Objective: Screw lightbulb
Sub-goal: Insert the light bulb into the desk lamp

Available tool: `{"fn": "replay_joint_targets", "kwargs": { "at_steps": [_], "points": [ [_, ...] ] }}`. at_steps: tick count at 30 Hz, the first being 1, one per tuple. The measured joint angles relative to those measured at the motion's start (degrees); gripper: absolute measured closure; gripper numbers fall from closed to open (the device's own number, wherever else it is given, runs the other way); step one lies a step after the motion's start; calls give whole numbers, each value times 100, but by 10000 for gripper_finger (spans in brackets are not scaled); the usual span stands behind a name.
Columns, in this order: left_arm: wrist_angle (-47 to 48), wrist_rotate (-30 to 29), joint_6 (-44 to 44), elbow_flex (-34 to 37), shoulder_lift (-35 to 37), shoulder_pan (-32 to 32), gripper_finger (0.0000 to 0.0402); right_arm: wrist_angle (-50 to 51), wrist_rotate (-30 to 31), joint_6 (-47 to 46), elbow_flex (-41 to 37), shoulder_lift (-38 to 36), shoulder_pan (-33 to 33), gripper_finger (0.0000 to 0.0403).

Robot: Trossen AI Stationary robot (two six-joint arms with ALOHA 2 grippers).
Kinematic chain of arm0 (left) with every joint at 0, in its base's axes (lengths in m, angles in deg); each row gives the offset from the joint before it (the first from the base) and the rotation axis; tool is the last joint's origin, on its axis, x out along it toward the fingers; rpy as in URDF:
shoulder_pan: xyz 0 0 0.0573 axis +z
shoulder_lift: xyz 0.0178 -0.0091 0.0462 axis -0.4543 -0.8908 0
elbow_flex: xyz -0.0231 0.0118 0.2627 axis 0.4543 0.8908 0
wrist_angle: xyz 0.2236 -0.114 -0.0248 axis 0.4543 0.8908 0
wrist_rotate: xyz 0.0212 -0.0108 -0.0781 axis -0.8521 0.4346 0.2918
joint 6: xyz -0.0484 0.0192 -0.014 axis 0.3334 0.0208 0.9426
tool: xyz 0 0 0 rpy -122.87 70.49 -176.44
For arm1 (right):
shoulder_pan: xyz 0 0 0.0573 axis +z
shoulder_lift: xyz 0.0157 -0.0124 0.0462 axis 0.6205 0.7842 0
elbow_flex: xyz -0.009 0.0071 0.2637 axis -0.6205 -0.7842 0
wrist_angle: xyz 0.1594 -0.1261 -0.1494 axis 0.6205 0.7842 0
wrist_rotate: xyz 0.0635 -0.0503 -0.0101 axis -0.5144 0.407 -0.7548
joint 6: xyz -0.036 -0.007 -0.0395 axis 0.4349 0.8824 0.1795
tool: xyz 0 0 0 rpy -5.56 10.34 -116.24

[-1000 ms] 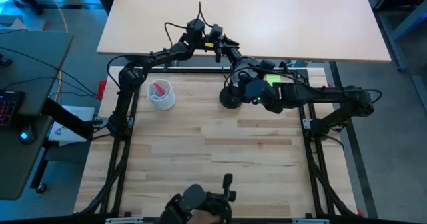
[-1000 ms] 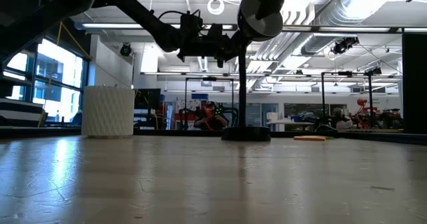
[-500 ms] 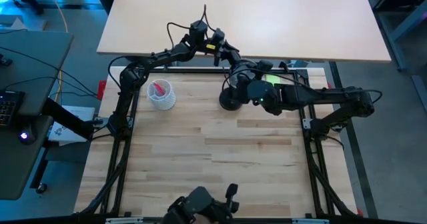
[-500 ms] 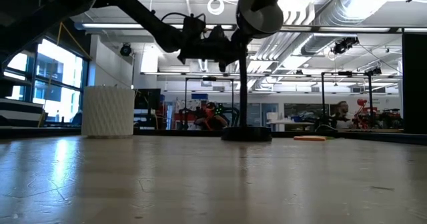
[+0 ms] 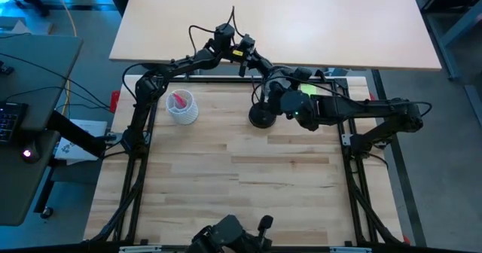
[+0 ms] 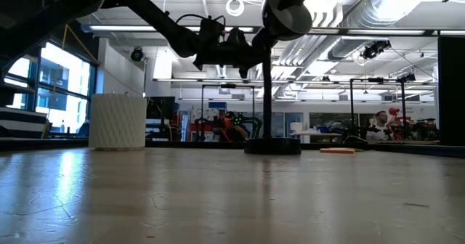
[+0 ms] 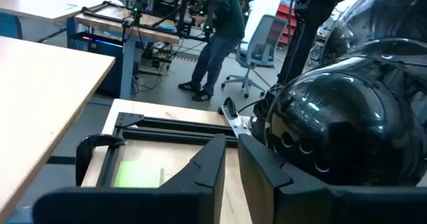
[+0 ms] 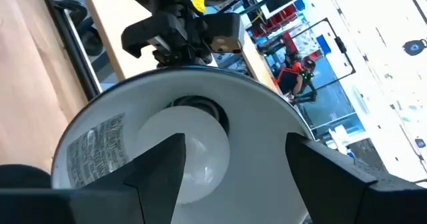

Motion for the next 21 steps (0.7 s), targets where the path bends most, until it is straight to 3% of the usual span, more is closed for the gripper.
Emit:
{"fn": "replay_joint_targets", "kwargs": {
  "at_steps": [8, 21],
  "points": [
    [0, 132, -57, 0, 0, -90, 388, -17, -324, -109, 4, 4, 52, 144],
    [443, 595, -304, -4, 42, -157, 398, 259, -11, -467, -9, 22, 441, 144]
  ]
}}
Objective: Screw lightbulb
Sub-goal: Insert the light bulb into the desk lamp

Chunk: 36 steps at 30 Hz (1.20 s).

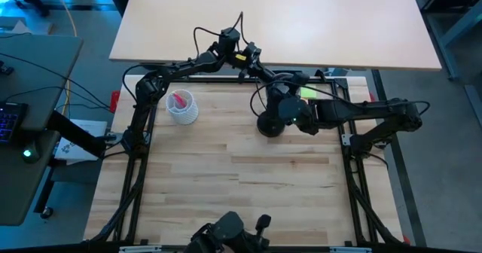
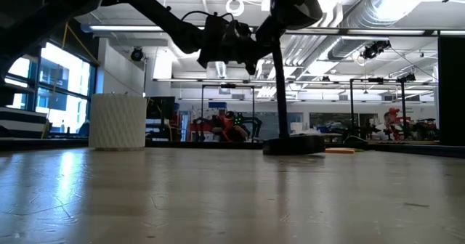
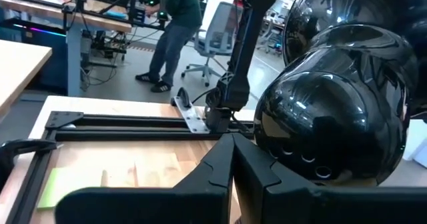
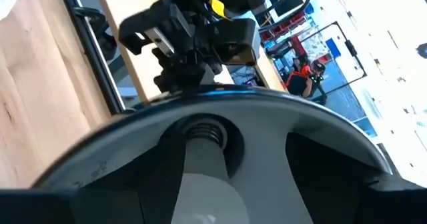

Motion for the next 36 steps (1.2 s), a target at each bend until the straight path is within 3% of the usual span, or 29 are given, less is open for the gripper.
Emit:
{"fn": "replay_joint_targets", "kwargs": {
  "at_steps": [11, 18, 28, 36],
  "points": [
    [75, -33, -78, -2, 0, 11, 398, 6, 392, -169, -2, -2, 522, 144],
    [107, -58, -83, -3, 150, 17, 398, 572, 407, -1022, 0, -7, 863, 144],
    [222, -119, -141, -2, 284, 25, 398, 1594, -109, -2444, 0, -9, 1204, 144],
    [317, -159, -249, -2, 284, 27, 398, 1682, -139, -2639, 0, -11, 1519, 144]
  ]
}}
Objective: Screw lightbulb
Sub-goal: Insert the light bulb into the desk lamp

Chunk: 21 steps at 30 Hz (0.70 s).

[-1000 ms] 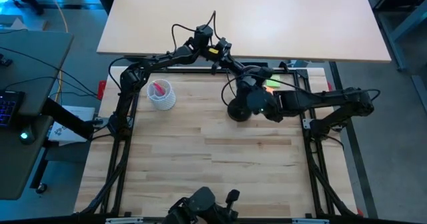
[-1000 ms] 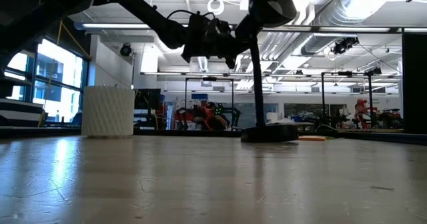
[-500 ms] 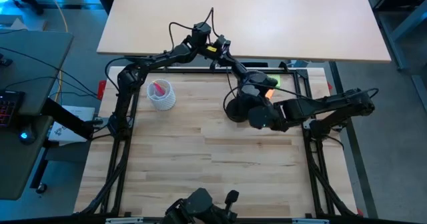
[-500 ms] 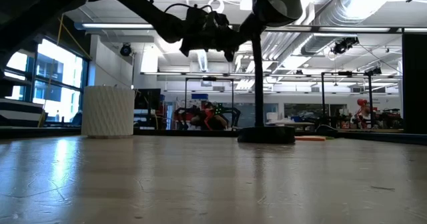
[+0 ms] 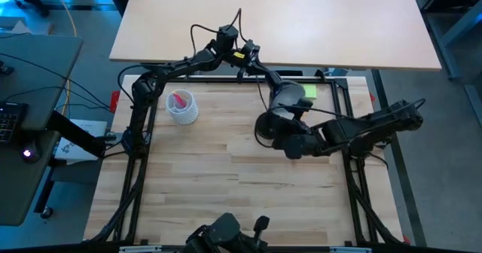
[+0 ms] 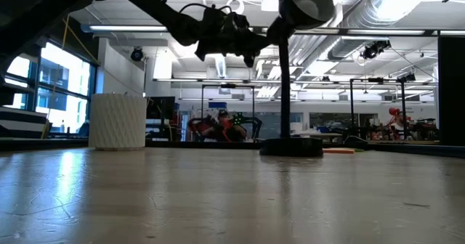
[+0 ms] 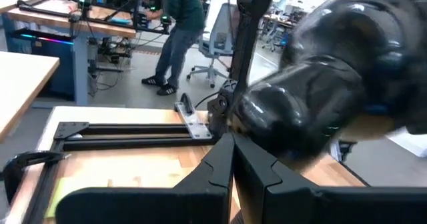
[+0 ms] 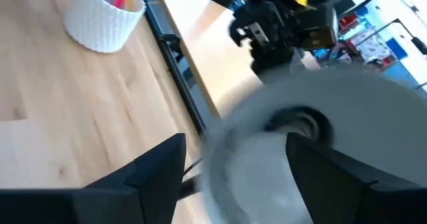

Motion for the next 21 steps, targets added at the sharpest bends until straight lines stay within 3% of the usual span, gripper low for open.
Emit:
{"fn": "replay_joint_targets", "kwargs": {
  "at_steps": [8, 21],
  "points": [
    [7, 22, 1, 2, 0, 5, 398, 651, 226, -926, 0, 0, 243, 144],
    [83, 37, 1, 4, 0, 6, 398, 2485, 345, -3628, 2, -583, 641, 144]
  ]
}}
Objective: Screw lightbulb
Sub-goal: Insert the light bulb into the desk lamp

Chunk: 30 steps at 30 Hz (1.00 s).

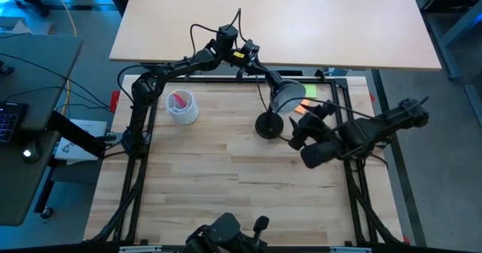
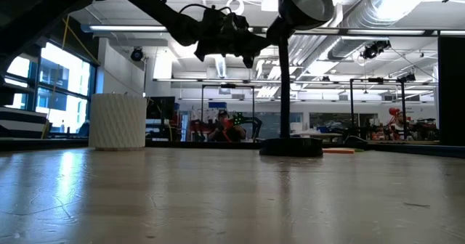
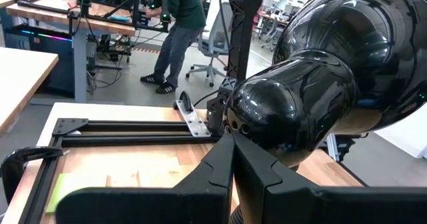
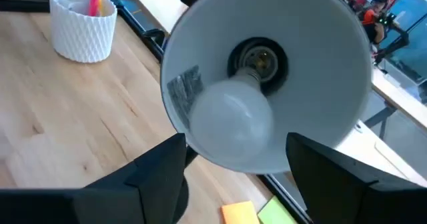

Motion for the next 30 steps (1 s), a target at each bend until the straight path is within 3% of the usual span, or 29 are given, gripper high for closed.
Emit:
{"fn": "replay_joint_targets", "kwargs": {
  "at_steps": [6, 12, 16, 24, 30],
  "points": [
    [2, 0, 0, 0, 0, -2, 398, 267, 150, -546, 0, -16, 91, 144],
    [4, 0, 0, 0, 0, -2, 398, 13, 121, -493, -230, 23, -10, 144],
    [7, 0, -29, 0, 0, -4, 398, -127, -455, -228, -232, -136, -365, 141],
    [9, 0, -42, 0, 0, -4, 398, -1632, -1547, 1582, -233, -579, -1142, 95],
    [9, -4, -89, 0, 0, -4, 398, -1737, -1874, 1587, -234, -534, -1752, 63]
  ]
}}
